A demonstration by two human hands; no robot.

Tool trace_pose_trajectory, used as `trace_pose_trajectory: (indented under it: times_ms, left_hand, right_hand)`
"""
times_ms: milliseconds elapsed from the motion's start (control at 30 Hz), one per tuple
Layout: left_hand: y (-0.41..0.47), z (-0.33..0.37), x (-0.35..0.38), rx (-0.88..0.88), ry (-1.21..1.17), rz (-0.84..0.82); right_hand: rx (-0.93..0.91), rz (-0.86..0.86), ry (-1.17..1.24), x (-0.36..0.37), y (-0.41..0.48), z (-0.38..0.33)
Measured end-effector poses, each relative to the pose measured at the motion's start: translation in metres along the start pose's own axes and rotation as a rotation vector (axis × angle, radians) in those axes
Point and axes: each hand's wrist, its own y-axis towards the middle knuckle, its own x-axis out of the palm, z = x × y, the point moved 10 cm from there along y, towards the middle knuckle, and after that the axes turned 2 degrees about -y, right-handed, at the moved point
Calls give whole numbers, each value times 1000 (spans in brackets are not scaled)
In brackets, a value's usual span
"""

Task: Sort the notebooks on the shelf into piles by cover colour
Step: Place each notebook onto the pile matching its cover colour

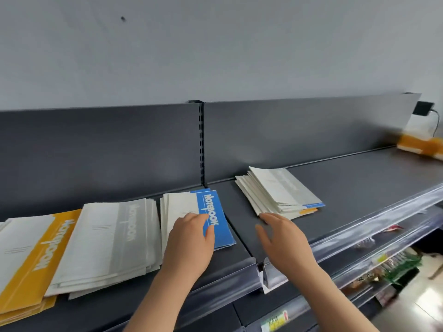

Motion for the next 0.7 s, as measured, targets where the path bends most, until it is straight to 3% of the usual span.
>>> trace_pose_trajectory:
  times_ms: [400, 700]
  left_hand:
    - [87, 71, 88, 56, -82, -115]
    - [127, 78, 150, -180, -258, -209]
  right_hand:
    - [118, 74, -98, -18, 75, 119]
    - [-105, -24, -76, 6, 118, 144]
